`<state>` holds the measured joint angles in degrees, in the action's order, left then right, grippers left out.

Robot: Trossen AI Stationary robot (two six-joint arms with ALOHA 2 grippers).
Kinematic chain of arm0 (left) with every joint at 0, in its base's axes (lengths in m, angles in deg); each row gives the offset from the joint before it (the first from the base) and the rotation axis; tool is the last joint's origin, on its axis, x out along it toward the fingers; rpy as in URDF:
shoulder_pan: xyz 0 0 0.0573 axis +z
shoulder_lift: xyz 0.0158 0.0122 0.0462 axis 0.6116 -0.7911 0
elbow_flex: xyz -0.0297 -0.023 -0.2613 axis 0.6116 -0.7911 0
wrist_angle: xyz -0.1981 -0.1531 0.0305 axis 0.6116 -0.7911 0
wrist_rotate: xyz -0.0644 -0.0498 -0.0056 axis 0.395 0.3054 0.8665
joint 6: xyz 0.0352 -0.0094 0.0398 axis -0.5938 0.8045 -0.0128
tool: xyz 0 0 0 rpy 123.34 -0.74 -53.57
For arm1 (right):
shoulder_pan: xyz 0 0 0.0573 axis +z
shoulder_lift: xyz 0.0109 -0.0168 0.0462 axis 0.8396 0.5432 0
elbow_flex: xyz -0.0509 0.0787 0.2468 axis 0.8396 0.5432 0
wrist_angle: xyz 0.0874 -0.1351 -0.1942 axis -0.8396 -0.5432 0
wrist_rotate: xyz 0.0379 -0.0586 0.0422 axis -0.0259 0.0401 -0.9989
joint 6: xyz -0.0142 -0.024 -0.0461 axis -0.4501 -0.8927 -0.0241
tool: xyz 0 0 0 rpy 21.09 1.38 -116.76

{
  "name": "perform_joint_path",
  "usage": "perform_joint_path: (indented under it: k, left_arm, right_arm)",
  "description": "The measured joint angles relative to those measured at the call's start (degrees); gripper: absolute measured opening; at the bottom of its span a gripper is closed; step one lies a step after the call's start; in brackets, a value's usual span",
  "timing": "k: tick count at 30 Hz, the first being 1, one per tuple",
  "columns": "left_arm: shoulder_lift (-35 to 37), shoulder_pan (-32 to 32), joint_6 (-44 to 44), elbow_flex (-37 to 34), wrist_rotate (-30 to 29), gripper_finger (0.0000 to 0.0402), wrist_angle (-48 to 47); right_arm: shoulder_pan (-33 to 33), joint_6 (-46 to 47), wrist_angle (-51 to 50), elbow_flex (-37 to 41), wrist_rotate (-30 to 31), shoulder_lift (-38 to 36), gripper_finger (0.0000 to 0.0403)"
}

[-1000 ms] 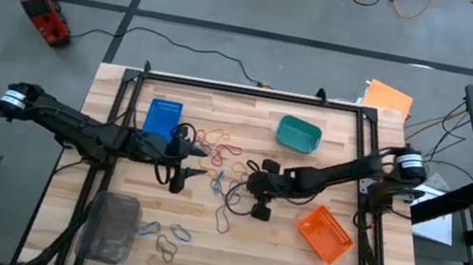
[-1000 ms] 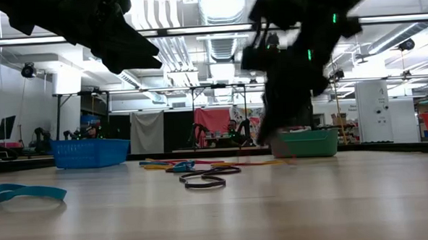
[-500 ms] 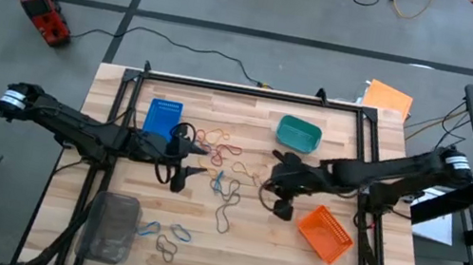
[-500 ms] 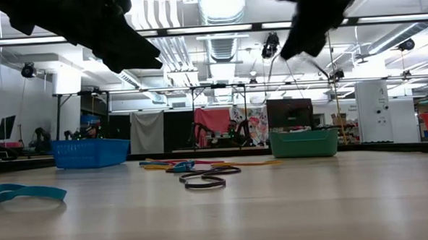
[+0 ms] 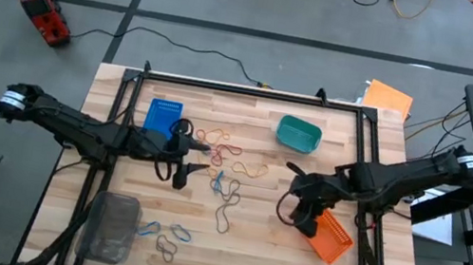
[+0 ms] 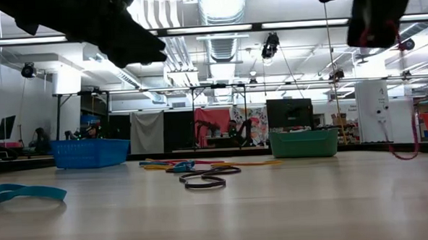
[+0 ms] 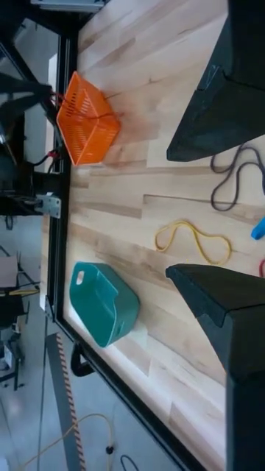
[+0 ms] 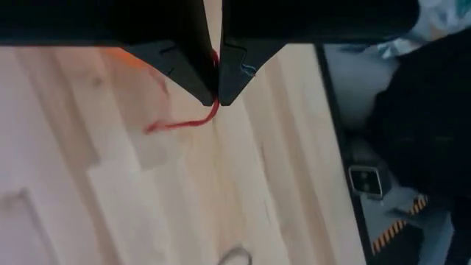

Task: Sort rubber bands into baskets
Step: Put the red rubberband into the orange bin

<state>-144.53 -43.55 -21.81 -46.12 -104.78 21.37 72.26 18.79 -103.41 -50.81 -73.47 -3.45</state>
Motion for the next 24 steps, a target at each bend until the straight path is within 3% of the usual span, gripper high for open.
perform_joint_path:
  k: [14,19,24]
  left_arm:
    - [0.0,1.25,-1.45,0.0,-1.1,0.0223,0.34]
    - [0.0,1.37,-1.48,0.0,-1.36,0.0223,0.33]
    - [0.0,1.37,-1.47,0.0,-1.38,0.0223,0.32]
  right_arm:
    - [4.12,10.46,-29.81,-17.19,1.03,0.07,0.0009]
    - [4.1,15.49,-42.75,-18.66,1.65,0.05,0.0009]
    - [4.1,18.42,-44.02,-17.99,1.63,0.07,0.0009]
